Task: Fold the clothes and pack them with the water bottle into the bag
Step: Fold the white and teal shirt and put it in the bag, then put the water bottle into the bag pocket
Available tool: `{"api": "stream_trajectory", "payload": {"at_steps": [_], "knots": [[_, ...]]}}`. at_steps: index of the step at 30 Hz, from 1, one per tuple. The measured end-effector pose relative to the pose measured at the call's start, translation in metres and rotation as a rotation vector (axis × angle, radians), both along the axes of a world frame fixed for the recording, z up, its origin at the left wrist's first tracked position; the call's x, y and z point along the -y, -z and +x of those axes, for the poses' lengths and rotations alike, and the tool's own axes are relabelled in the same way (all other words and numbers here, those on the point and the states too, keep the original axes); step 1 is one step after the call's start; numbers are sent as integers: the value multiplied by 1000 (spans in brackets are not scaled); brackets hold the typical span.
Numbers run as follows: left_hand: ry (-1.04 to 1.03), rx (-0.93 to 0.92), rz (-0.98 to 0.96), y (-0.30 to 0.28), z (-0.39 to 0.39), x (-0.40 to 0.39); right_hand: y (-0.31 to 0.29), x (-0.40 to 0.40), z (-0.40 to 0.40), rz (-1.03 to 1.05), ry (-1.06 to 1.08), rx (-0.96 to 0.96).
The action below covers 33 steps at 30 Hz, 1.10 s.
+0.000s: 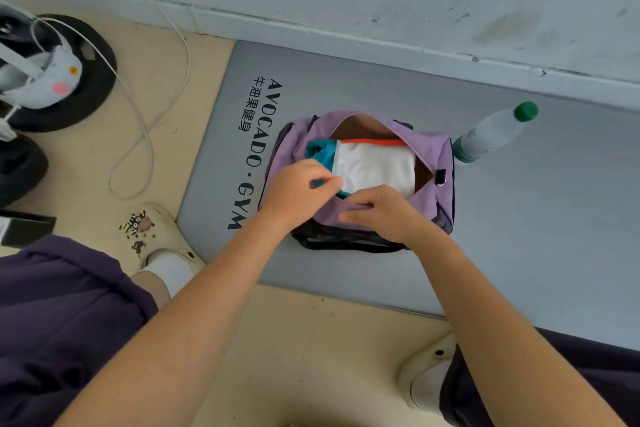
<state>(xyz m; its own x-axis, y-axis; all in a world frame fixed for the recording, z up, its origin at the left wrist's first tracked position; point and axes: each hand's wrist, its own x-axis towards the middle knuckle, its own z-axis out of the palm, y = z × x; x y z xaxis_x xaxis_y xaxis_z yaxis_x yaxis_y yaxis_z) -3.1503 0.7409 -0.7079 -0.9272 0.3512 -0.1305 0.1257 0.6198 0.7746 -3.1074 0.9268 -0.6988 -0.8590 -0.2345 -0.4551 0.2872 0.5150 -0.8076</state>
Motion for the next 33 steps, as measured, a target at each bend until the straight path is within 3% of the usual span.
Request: {"api": "stream_trajectory", "payload": {"at_steps": [3,7,14,19,22,26,29,33], "knots": [[184,99,-48,-11,0,-17,-6,-6,-2,14,31,-45],[283,-16,-403,-7,-16,4,-4,-7,1,138,-6,-93],[261,-21,-628,0,-41,59,6,-17,1,286,0,-162],[138,-104,-808,2,-35,47,4,-41,-3,679,2,-215],[-9,-190,-760,-1,-27,35,-6,-69,-5,818,137,-321],[-70,-253,-740,-4,-18,4,-17,-94,-4,670,250,-301],[97,-278,-620,-6,-13,-26,-24,-107,-5,522,397,-352],[374,-64,-494,-5,-5,-62,-27,-151,-19,539,744,-412]]}}
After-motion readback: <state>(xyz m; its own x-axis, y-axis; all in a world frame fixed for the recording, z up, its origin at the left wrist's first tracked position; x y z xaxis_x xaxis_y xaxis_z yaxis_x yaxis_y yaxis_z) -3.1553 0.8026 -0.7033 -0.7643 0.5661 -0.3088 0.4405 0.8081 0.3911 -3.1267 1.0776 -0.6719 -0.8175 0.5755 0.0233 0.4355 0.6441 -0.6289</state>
